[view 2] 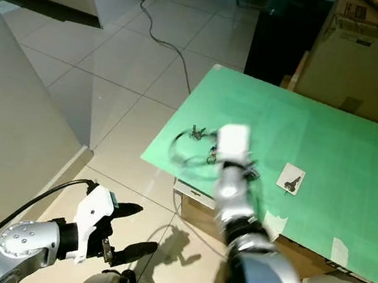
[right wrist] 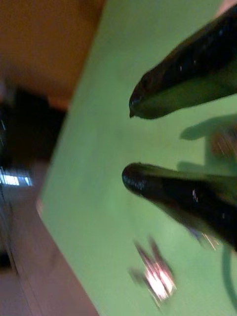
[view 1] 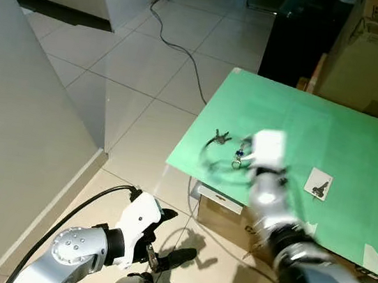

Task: Hang keys on a hook

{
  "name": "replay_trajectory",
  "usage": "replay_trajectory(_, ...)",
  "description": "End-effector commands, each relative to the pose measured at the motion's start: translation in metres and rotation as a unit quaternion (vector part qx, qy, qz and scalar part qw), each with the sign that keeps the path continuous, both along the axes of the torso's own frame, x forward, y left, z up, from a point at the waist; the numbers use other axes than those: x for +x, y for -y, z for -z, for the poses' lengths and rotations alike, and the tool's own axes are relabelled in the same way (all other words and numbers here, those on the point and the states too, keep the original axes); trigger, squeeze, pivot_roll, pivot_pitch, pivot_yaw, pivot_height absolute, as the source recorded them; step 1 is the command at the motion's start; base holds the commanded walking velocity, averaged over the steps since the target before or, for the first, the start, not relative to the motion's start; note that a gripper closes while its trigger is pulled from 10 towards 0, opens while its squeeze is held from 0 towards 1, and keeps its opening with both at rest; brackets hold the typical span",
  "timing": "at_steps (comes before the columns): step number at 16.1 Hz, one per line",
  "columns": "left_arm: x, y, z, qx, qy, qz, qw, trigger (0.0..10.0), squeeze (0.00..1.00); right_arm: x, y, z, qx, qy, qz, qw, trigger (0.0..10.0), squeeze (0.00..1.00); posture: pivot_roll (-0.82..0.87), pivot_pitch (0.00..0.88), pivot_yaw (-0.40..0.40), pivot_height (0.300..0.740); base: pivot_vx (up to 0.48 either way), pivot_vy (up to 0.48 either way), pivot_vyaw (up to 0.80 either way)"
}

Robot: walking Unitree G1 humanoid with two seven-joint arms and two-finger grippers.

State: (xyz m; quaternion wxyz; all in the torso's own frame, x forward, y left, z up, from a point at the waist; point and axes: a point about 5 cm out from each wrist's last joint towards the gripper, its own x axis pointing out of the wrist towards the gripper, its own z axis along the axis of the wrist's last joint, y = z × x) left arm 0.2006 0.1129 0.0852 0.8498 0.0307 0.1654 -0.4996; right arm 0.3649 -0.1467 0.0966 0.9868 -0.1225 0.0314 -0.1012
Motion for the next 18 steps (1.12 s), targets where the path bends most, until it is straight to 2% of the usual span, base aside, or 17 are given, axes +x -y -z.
replay_trajectory(1, 0.001, 0.000, 0.001, 0.008, 0.008, 0.002, 1.000, 10.0, 0.00, -0.001, 0.005, 0.004, 0.008, -0.011, 0.017, 1.000, 10.0, 1.00, 0.11, 0.154, 0.074, 0.740, 0.000, 0.000, 0.00)
replay_trajectory(3, 0.005, 0.001, -0.001, 0.022, 0.026, 0.007, 0.999, 10.0, 0.00, 0.000, 0.020, 0.004, 0.036, -0.024, 0.034, 0.999, 10.0, 1.00, 0.12, 0.158, 0.073, 0.740, 0.000, 0.000, 0.00)
replay_trajectory(5, 0.000, 0.006, -0.004, 0.022, 0.027, 0.047, 0.998, 10.0, 0.00, -0.001, 0.025, 0.006, 0.059, -0.034, 0.042, 0.997, 10.0, 1.00, 0.13, 0.162, 0.072, 0.740, 0.000, 0.000, 0.00)
replay_trajectory(6, -0.002, 0.009, -0.007, 0.032, 0.034, 0.084, 0.995, 10.0, 0.00, -0.002, 0.024, 0.013, 0.098, -0.055, 0.035, 0.993, 10.0, 1.00, 0.14, 0.175, 0.075, 0.740, 0.000, 0.000, 0.00)
replay_trajectory(8, 0.001, 0.011, -0.016, 0.027, 0.043, 0.089, 0.995, 10.0, 0.00, -0.004, 0.022, 0.018, 0.119, -0.075, 0.023, 0.990, 10.0, 1.00, 0.15, 0.189, 0.081, 0.740, 0.000, 0.000, 0.00)
replay_trajectory(12, -0.001, 0.005, -0.023, 0.023, 0.045, 0.075, 0.996, 10.0, 0.00, -0.004, 0.017, 0.019, 0.122, -0.082, 0.014, 0.989, 10.0, 1.00, 0.18, 0.221, 0.096, 0.740, 0.000, 0.000, 0.00)
replay_trajectory(15, -0.010, -0.001, -0.021, 0.029, 0.028, 0.064, 0.997, 10.0, 0.00, -0.003, 0.003, 0.021, 0.130, -0.098, 0.002, 0.987, 10.0, 1.00, 0.20, 0.256, 0.102, 0.740, 0.000, 0.000, 0.00)
replay_trajectory(17, -0.012, -0.002, -0.021, 0.029, 0.024, 0.061, 0.997, 10.0, 0.00, -0.006, -0.002, 0.027, 0.119, -0.117, -0.001, 0.986, 10.0, 1.00, 0.20, 0.268, 0.106, 0.740, 0.000, 0.000, 0.00)
replay_trajectory(18, -0.014, -0.002, -0.021, 0.029, 0.020, 0.058, 0.998, 10.0, 0.00, -0.009, -0.004, 0.032, 0.121, -0.130, 0.000, 0.984, 10.0, 0.00, 0.21, 0.280, 0.113, 0.740, 0.000, 0.000, 0.00)
